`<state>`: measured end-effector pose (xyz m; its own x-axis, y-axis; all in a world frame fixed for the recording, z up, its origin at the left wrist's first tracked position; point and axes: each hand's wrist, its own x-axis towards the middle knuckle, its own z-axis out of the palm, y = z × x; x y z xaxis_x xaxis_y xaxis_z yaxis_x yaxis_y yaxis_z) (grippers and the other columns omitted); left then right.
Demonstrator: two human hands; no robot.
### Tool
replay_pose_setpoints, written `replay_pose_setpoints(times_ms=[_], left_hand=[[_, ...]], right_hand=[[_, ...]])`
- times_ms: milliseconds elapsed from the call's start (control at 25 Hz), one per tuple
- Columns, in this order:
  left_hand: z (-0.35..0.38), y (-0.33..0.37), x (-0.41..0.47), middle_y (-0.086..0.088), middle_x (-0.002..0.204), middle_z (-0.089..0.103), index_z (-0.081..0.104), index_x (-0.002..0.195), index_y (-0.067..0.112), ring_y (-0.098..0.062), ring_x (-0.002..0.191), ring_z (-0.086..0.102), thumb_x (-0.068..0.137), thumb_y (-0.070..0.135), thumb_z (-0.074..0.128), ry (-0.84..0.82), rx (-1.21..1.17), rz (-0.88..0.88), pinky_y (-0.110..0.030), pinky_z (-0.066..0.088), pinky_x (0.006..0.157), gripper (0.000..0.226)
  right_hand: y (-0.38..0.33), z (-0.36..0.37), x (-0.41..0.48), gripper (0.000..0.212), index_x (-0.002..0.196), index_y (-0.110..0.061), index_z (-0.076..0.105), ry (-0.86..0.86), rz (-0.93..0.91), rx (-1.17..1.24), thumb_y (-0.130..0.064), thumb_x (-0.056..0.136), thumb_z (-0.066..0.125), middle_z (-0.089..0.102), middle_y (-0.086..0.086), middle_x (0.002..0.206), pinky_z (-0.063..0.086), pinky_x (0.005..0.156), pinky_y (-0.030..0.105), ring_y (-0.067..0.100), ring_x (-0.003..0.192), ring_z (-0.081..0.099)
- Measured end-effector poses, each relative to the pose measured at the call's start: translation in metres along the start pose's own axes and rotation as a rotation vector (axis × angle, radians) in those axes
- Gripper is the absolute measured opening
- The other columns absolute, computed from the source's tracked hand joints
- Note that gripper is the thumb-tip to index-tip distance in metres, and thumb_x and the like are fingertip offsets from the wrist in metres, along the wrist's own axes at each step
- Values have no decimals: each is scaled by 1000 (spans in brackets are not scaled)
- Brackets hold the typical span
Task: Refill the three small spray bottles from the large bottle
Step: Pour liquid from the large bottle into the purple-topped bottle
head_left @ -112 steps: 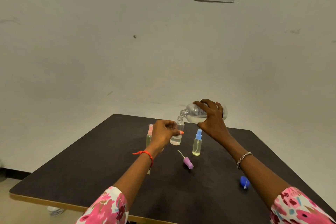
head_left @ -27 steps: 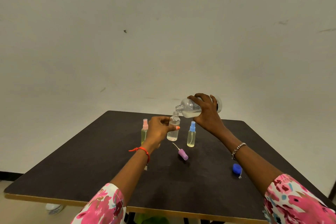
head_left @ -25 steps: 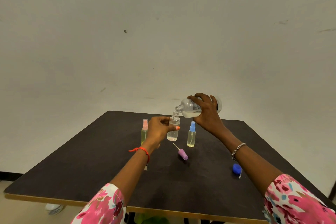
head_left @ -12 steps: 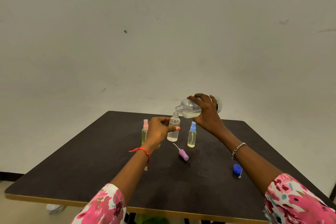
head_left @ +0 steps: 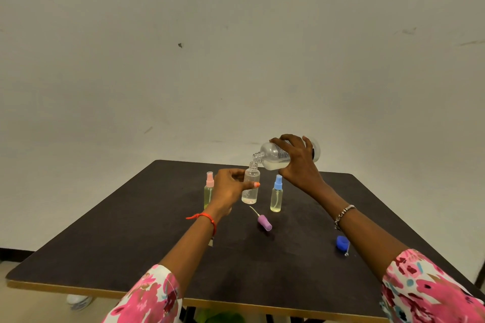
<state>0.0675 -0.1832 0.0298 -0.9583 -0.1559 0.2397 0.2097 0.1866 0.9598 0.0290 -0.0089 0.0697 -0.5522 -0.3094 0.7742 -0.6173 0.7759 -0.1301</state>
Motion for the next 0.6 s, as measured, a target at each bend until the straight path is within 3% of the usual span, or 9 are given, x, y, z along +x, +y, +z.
replay_pose_setpoints(times_ms=[440,600], left_hand=[[3,-5,1,-12,115,66,61,114,6,-18,98,60,68,10,77,7,15,-7,-31,49,84,49],[8,-7,3,-12,111,67,63,112,5,-16,93,61,67,9,78,7,-3,-11,-28,51,83,48]], right_hand=[[2,1,-4,60,124,-12,53,-23,26,6,-6,67,73,52,15,126,10,113,48,28,125,42],[7,2,-7,65,125,-14,52,-58,60,32,-6,64,73,52,13,126,18,112,49,26,122,44]])
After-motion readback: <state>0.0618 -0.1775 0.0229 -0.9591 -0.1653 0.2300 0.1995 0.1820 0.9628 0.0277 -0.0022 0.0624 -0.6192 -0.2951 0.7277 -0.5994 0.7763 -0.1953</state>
